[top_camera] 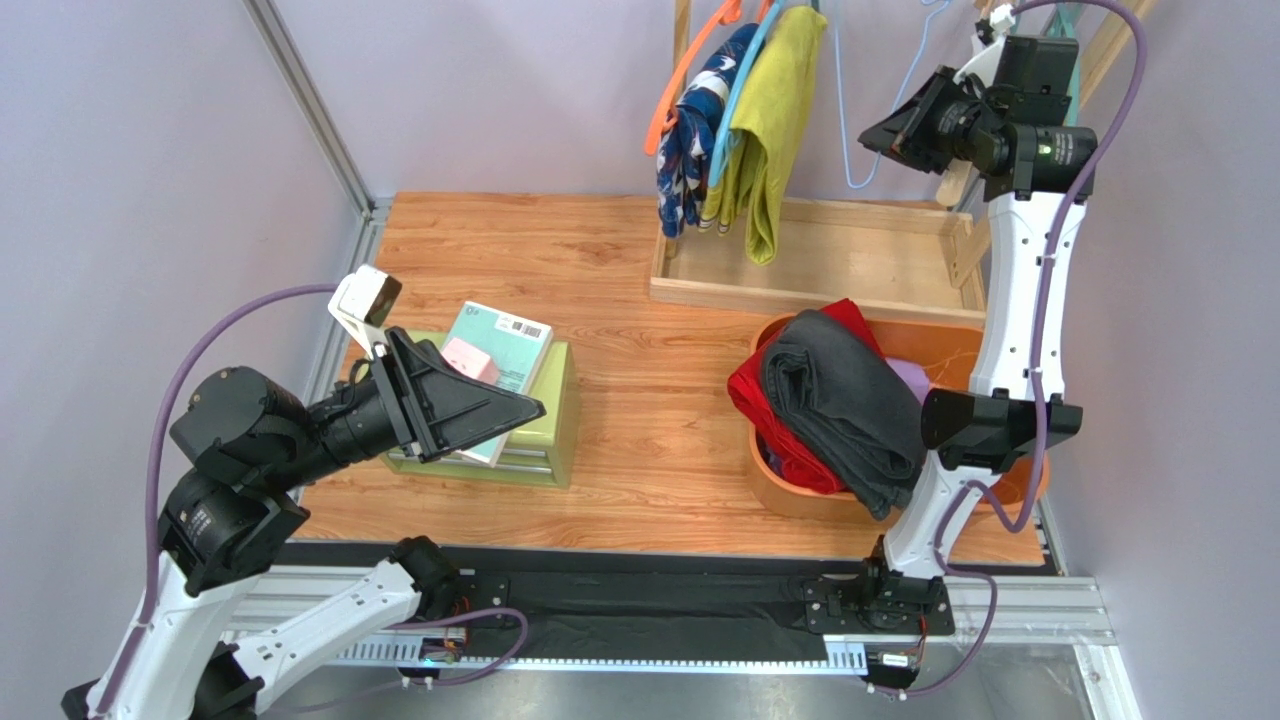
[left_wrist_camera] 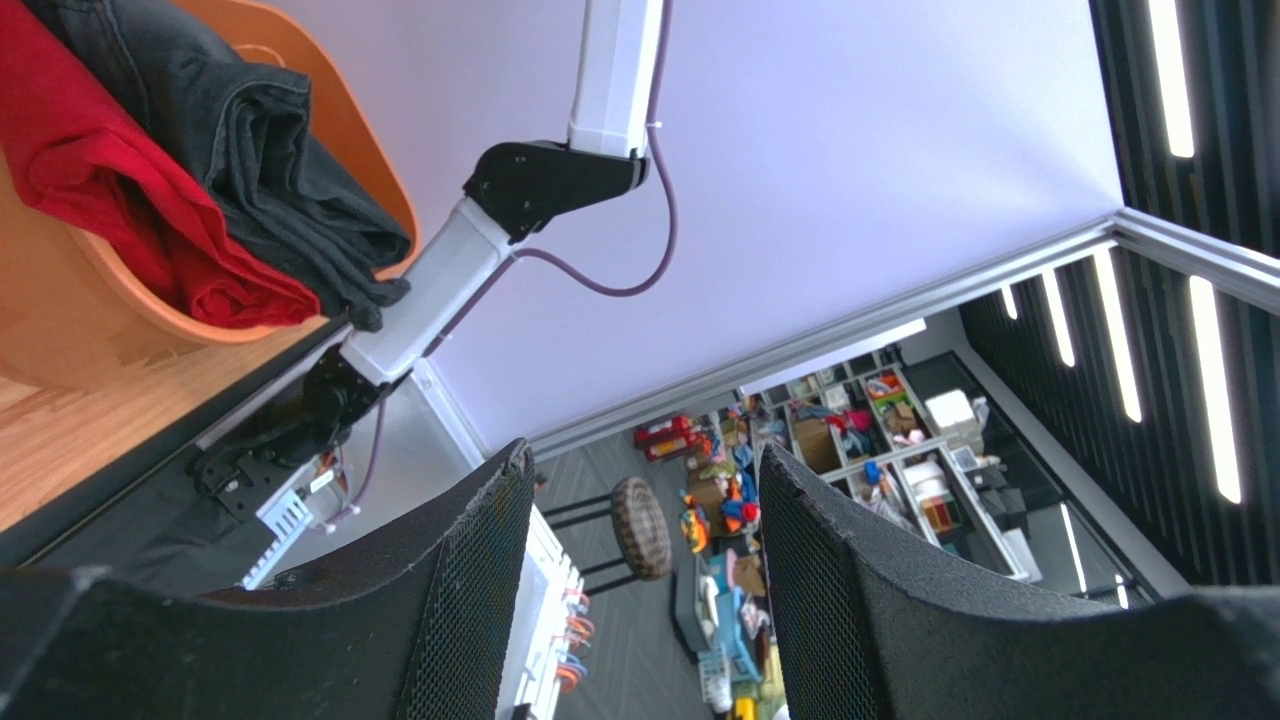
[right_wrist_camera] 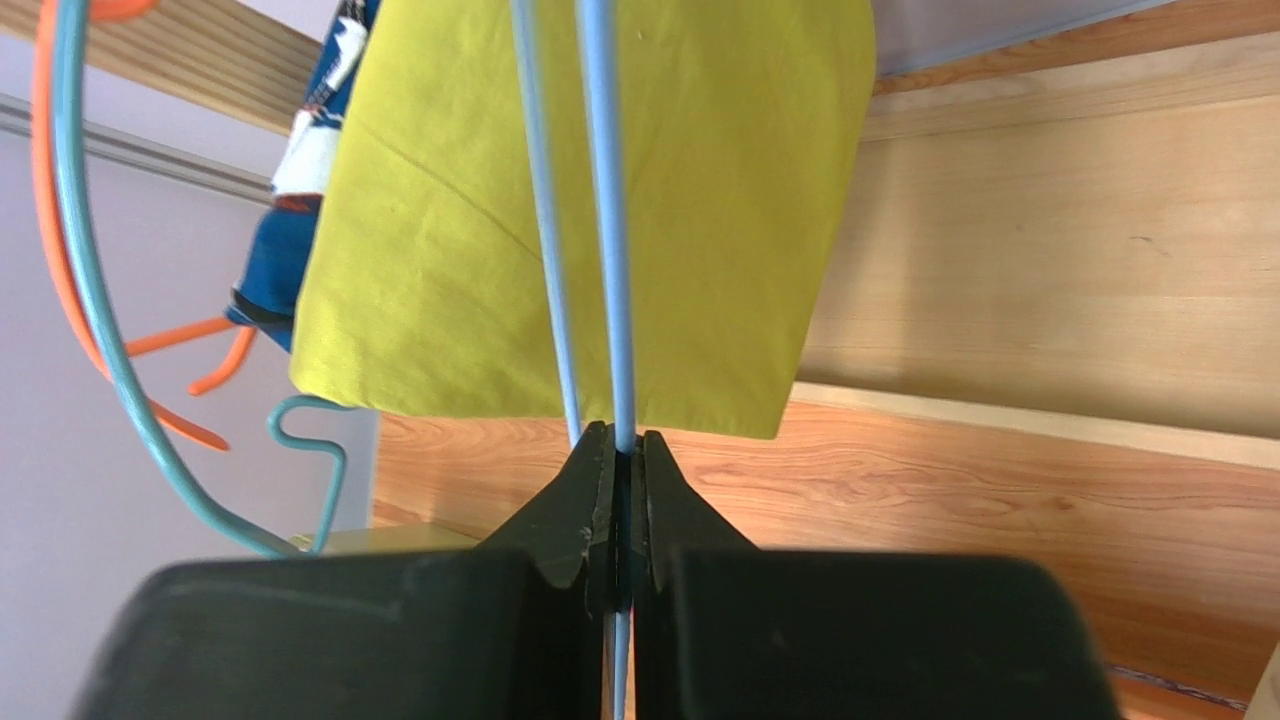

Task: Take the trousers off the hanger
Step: Hang the hanger back to the clothesline with the right arm, then grab a hanger with trousers on it with the right arm

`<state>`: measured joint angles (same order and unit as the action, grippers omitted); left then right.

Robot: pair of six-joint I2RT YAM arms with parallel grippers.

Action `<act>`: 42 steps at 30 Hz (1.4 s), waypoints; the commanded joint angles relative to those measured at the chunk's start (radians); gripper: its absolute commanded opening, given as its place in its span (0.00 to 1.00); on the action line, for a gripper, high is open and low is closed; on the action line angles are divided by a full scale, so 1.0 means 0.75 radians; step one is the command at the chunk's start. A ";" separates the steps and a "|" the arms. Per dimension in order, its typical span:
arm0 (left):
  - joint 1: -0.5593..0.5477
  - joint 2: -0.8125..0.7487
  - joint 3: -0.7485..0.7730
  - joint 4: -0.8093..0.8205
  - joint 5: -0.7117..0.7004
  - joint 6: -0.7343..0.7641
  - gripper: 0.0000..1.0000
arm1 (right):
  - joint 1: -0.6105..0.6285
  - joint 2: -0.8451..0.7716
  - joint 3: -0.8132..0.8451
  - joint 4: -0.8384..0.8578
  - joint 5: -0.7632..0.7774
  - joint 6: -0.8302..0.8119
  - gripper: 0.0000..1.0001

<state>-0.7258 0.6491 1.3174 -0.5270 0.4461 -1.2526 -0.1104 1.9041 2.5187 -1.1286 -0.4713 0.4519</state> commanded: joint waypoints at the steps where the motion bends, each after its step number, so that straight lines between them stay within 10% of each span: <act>1: 0.004 0.008 0.006 0.056 0.025 -0.015 0.63 | -0.033 0.010 0.035 0.130 -0.136 0.168 0.00; 8: 0.002 -0.029 -0.012 0.058 0.002 -0.025 0.63 | -0.037 -0.105 -0.185 0.092 -0.024 0.093 0.01; 18: 0.004 -0.062 -0.061 0.054 0.023 -0.050 0.63 | -0.037 -0.309 -0.284 -0.047 0.180 -0.130 0.59; 29: 0.004 -0.094 -0.133 0.103 0.035 -0.062 0.63 | -0.012 -0.606 -0.486 -0.082 0.234 -0.167 0.79; 42: 0.004 0.041 -0.053 0.114 0.105 0.022 0.63 | 0.357 -0.627 -0.583 0.480 0.258 0.042 0.86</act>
<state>-0.7258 0.6823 1.2377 -0.4591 0.5053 -1.2713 0.0502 1.3548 2.0499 -0.9585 -0.3069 0.4332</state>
